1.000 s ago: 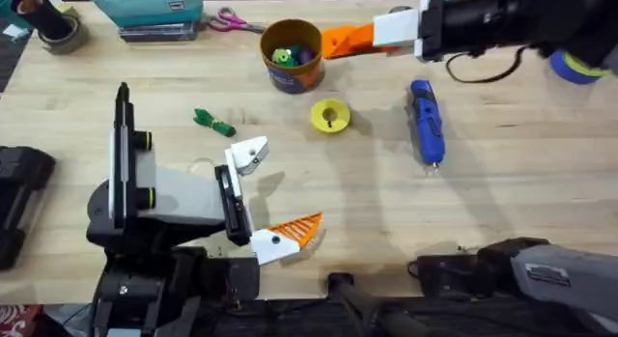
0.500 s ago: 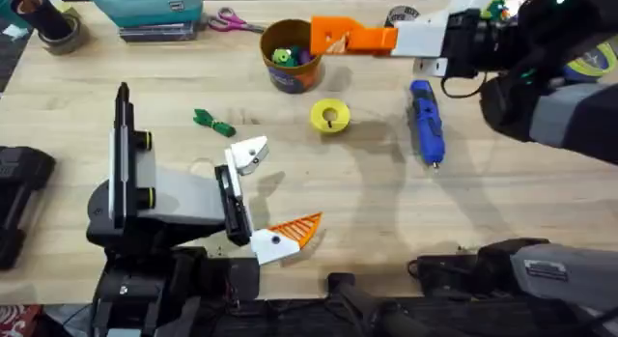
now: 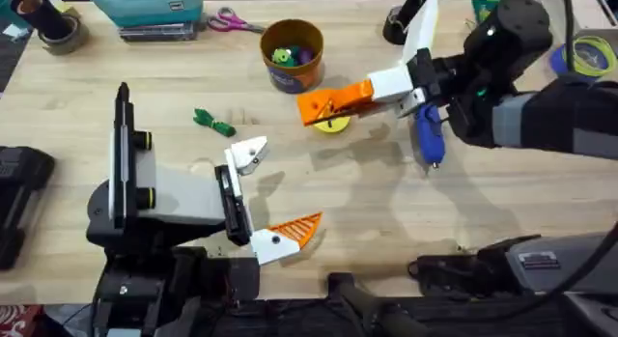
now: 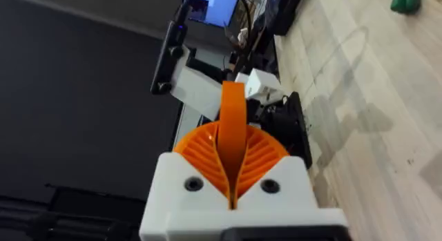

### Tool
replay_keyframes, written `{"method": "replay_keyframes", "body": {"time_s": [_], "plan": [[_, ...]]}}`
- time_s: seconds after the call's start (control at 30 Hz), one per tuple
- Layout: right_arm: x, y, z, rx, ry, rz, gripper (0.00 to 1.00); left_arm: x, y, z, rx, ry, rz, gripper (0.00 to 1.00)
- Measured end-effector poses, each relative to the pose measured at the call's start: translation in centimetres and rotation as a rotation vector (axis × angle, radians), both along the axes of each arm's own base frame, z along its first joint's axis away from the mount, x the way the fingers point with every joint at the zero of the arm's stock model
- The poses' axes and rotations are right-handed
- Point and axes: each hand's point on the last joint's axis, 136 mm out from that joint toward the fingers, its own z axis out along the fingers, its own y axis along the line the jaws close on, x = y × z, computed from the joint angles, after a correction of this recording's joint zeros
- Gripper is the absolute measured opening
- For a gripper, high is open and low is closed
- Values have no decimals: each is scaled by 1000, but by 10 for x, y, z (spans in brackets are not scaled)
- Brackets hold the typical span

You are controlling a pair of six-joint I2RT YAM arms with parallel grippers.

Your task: Pick up the gripper from the table and insert it into the empty holder that is missing its gripper. Then pick up a screw, insert it into the mounting hole, and use the screwdriver to tighten it. Finally, clean up the table by picking up the vegetable and placing it into the bucket.

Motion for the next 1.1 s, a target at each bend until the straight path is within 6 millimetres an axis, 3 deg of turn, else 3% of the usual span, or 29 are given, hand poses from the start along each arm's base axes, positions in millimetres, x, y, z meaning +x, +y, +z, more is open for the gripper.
{"method": "replay_keyframes", "body": {"time_s": [0.33, 0.57, 0.6, 0.73, 1.1], "plan": [[-9, 5, -5, -3, 14, 26, 9, 0, 0, 0, 0, 0, 0, 985], [-42, 12, -25, -1, 24, 44, 9, 0, 0, 0, 0, 0, 0, 986], [-56, 17, -26, 7, 22, 55, 9, 0, 0, 0, 0, 0, 0, 985], [-70, 23, -35, 0, 81, 43, 9, 0, 0, 0, 0, 0, 0, 986], [-67, 27, -38, -2, 135, -10, 9, 0, 0, 0, 0, 0, 0, 986]]}}
